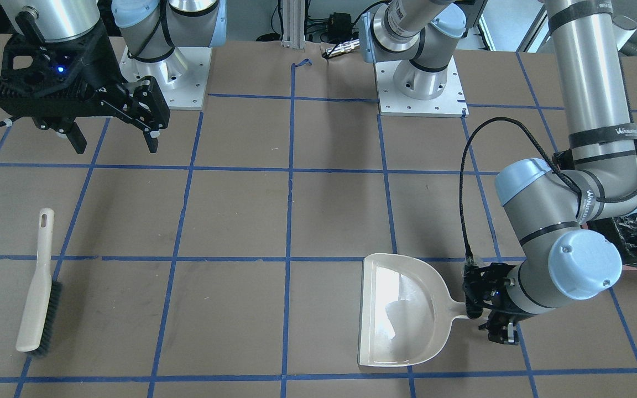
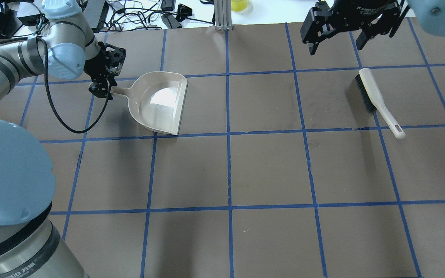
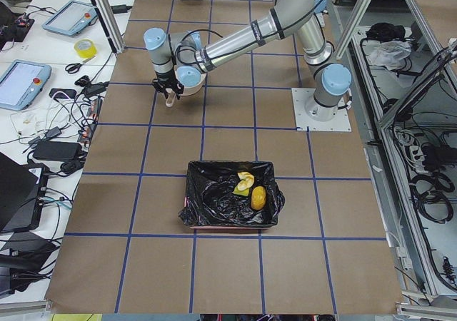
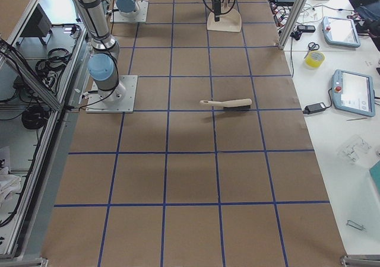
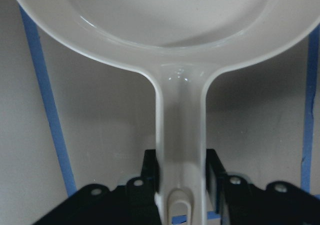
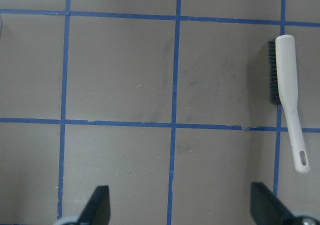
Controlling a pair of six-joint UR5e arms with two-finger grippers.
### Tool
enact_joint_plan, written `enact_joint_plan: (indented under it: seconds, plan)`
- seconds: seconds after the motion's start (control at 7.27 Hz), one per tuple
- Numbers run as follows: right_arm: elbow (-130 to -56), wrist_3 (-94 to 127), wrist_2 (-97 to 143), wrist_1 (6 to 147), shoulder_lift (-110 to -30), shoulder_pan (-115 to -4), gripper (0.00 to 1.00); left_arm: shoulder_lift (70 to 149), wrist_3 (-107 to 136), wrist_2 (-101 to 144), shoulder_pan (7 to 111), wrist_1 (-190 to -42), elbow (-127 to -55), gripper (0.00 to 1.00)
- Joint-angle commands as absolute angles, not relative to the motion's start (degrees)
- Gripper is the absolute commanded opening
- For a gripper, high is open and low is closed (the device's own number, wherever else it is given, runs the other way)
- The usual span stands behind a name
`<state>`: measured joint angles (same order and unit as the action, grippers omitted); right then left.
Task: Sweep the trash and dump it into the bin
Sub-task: 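Bring the empty dustpan back and set it on the table with the left gripper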
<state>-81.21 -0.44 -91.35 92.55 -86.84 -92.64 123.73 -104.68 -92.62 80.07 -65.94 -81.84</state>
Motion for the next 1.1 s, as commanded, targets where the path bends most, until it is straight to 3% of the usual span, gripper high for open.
enact_joint_plan:
  seconds: [0.0,0.28,0.41,0.96]
  plan:
    - [-81.2,-0.4,-91.3,92.5,-86.8,-92.6,1.0,122.0,-99.5,-91.2,82.5,-72.8,-75.4,0.8]
    - [-81.2,-0.4,-91.3,92.5,-86.8,-92.6,1.0,120.2,-86.7,-90.7,86.1,-87.0,-63.4,0.8]
    - [-81.2,-0.4,-91.3,92.5,-86.8,-92.6,1.0,118.1,-80.6,-89.9,89.2,-89.5,-61.5,0.8]
    - [-81.2,-0.4,-91.3,92.5,-86.8,-92.6,1.0,110.3,-50.5,-92.1,95.9,-94.6,-62.3,0.81]
